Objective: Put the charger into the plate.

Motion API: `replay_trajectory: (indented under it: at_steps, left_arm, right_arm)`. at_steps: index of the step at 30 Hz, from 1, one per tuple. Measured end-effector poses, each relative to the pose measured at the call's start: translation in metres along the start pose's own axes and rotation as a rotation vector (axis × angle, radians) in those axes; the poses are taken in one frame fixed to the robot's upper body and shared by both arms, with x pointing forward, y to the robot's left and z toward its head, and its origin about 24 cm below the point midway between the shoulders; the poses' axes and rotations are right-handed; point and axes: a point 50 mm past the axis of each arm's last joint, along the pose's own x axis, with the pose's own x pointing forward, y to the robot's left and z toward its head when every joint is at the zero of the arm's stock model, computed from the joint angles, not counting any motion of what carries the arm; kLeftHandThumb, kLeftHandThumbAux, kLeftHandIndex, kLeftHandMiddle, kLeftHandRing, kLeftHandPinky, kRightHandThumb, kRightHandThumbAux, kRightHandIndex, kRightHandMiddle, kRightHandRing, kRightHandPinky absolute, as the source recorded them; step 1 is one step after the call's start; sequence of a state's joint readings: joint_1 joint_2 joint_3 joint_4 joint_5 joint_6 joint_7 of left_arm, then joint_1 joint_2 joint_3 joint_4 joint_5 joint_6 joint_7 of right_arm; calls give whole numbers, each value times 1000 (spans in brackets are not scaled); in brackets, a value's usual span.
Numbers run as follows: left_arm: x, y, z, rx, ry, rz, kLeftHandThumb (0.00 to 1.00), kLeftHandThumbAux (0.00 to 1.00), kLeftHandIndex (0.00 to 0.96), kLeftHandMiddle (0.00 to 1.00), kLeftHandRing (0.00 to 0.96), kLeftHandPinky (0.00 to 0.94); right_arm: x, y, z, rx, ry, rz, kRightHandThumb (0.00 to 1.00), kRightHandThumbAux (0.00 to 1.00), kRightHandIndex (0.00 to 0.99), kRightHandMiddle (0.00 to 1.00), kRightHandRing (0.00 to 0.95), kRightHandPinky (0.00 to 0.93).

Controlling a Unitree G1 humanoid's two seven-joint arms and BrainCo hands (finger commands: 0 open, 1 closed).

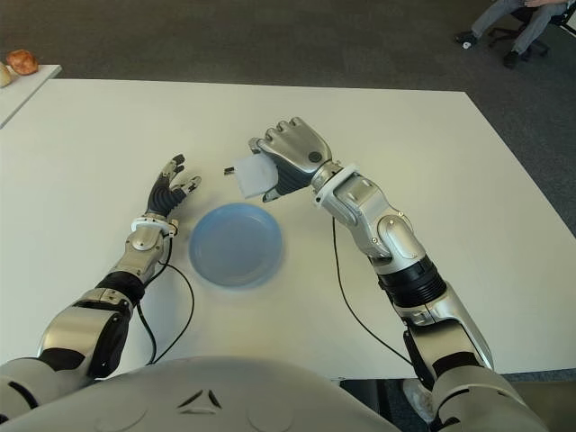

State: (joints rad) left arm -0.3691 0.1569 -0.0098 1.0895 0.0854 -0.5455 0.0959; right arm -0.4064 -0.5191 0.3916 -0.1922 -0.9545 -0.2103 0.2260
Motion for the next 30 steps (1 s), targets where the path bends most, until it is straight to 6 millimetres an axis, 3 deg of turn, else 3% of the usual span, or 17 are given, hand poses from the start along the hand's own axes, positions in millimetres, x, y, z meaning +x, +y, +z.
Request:
replay_trajectory:
  at_steps: [9, 19, 30]
  left_arm:
    - [0, 0, 0, 0, 0, 1, 0, 640, 38, 63, 53, 45]
    - [-1, -1, 0, -12, -4, 5, 0, 644, 40, 64, 56, 61]
    - [-3, -2, 0, -19, -11, 6, 0, 651, 38, 70, 54, 43]
  right_arm:
    - [9, 11, 15, 62, -41, 39, 734, 710, 441, 869, 875, 888]
    - [23, 46, 41, 199, -91, 78, 734, 710, 444, 856, 868, 872]
    - [23, 60, 43, 216, -90, 128, 724, 711, 438, 835, 856, 874]
